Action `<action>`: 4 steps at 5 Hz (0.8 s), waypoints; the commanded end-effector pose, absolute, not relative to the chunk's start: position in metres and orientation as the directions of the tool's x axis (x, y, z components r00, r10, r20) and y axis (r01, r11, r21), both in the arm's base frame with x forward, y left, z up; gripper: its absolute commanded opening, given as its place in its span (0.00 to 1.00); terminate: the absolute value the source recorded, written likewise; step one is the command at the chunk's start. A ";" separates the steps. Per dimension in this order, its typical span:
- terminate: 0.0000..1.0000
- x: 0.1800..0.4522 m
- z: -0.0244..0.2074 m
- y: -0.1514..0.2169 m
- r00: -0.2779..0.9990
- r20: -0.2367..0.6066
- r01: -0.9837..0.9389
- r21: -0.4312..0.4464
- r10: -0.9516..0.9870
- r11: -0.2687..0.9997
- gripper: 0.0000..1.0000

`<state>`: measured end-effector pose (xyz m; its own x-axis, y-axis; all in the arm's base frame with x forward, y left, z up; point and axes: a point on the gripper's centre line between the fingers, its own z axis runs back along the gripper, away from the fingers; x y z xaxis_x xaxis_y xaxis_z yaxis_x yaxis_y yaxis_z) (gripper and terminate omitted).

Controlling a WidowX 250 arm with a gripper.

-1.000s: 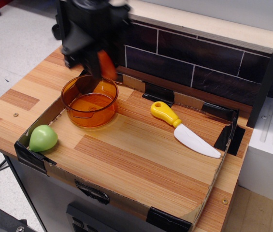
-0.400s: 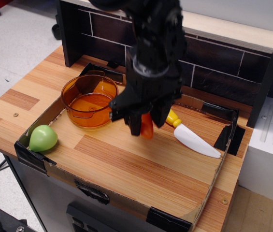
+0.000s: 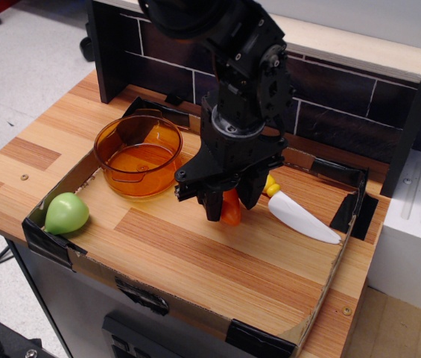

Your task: Take carrot out of pot

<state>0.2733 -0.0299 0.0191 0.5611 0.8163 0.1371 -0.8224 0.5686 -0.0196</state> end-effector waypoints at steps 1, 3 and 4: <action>0.00 0.262 0.033 -0.023 0.546 0.146 -0.829 -0.043 0.825 0.557 1.00; 0.00 0.268 0.059 -0.017 0.514 0.158 -0.841 -0.097 0.843 0.531 1.00; 0.00 0.274 0.091 -0.011 0.466 0.166 -0.857 -0.159 0.869 0.490 1.00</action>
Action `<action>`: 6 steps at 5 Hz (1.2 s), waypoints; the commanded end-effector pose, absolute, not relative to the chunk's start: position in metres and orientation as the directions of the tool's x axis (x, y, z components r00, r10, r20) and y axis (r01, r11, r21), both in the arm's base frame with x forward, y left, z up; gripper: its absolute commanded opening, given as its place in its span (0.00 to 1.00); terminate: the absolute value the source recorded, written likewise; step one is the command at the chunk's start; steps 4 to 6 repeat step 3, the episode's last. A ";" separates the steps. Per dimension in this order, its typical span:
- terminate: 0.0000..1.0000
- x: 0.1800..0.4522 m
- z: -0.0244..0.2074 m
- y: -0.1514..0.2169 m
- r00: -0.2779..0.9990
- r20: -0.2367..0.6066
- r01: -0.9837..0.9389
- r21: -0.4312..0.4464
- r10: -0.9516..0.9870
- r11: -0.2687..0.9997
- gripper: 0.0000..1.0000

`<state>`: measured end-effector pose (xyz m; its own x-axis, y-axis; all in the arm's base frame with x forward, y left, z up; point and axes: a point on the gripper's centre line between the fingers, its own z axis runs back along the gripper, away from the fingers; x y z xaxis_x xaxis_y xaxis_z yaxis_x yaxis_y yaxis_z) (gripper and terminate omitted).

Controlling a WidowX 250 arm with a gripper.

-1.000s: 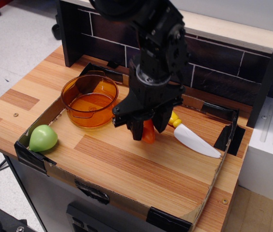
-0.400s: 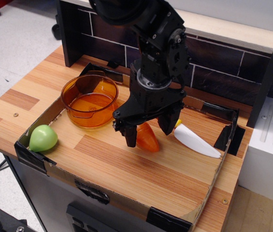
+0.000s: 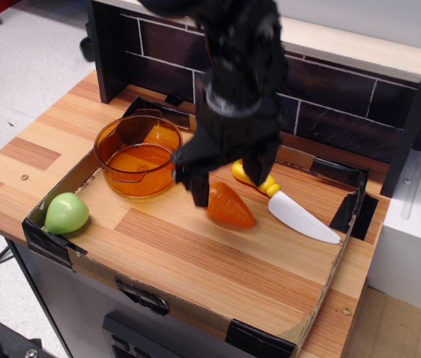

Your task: Take carrot out of pot

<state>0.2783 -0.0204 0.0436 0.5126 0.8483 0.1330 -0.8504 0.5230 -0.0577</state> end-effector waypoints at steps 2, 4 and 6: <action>0.00 0.277 0.129 -0.003 0.435 0.154 -0.860 -0.219 0.887 0.460 1.00; 1.00 0.277 0.129 -0.003 0.435 0.154 -0.860 -0.219 0.887 0.460 1.00; 1.00 0.277 0.129 -0.003 0.435 0.154 -0.860 -0.219 0.887 0.460 1.00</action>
